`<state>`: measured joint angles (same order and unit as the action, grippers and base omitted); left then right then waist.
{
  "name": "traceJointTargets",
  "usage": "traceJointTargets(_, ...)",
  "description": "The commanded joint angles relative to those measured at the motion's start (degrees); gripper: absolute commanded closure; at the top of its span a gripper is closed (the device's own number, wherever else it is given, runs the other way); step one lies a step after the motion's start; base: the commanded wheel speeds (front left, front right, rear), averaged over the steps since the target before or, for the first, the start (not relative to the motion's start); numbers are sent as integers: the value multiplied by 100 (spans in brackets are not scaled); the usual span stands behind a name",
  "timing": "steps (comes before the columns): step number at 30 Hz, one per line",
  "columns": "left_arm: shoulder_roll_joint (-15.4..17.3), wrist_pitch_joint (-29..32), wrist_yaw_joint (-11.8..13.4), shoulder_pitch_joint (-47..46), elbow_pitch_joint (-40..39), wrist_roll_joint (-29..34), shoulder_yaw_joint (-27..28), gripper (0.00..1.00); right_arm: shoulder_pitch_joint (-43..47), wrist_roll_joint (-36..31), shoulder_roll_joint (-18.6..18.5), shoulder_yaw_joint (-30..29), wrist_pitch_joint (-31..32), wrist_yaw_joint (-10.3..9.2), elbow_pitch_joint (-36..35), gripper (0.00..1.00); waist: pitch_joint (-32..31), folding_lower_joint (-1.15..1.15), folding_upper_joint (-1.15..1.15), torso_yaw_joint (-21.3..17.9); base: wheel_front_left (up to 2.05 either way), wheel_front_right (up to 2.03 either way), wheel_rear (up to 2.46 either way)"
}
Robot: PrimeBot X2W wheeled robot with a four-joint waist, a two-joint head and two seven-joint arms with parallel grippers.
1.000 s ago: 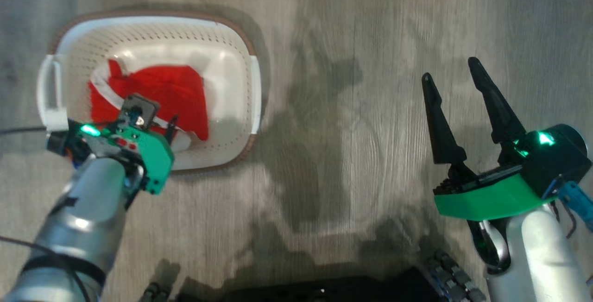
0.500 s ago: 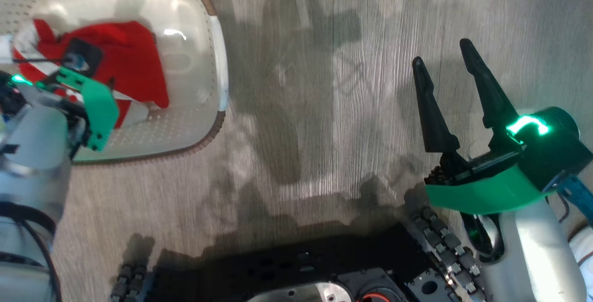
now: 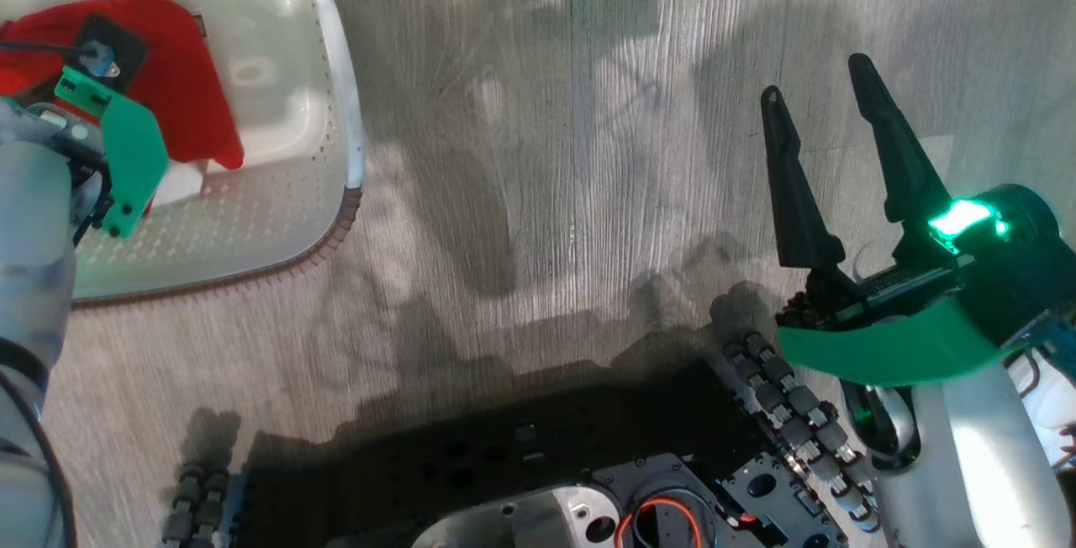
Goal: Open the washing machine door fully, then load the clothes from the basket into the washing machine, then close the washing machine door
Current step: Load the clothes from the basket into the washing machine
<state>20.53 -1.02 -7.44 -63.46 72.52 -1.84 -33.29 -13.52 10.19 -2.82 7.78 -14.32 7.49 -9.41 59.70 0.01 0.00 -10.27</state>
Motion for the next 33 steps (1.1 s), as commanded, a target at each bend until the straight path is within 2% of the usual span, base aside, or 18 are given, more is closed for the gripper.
traceJointTargets(1,321,67,-4,94,24,-76,8,0,229,35,-6,103,-45,0,-178,0,24,-1,0,-24,0,0,0)
traceJointTargets(11,431,366,-4,-50,67,-433,-600,0,426,47,-6,121,-56,0,-320,0,100,-1,0,-85,0,0,0)
traceJointTargets(18,435,421,-4,-236,82,-609,-748,0,485,4,-6,100,-18,0,-462,0,154,-1,0,-72,0,0,0)
traceJointTargets(23,421,337,230,-413,97,-657,-735,0,531,-28,-6,98,64,0,-616,0,185,-1,0,-71,0,0,0)
traceJointTargets(28,387,448,172,-436,112,-705,-785,0,589,-54,-6,108,124,0,-720,0,193,-1,0,-72,0,0,0)
traceJointTargets(33,302,815,35,-337,125,-813,-898,0,636,-73,-6,85,142,0,-744,0,199,-1,0,-70,0,0,0)
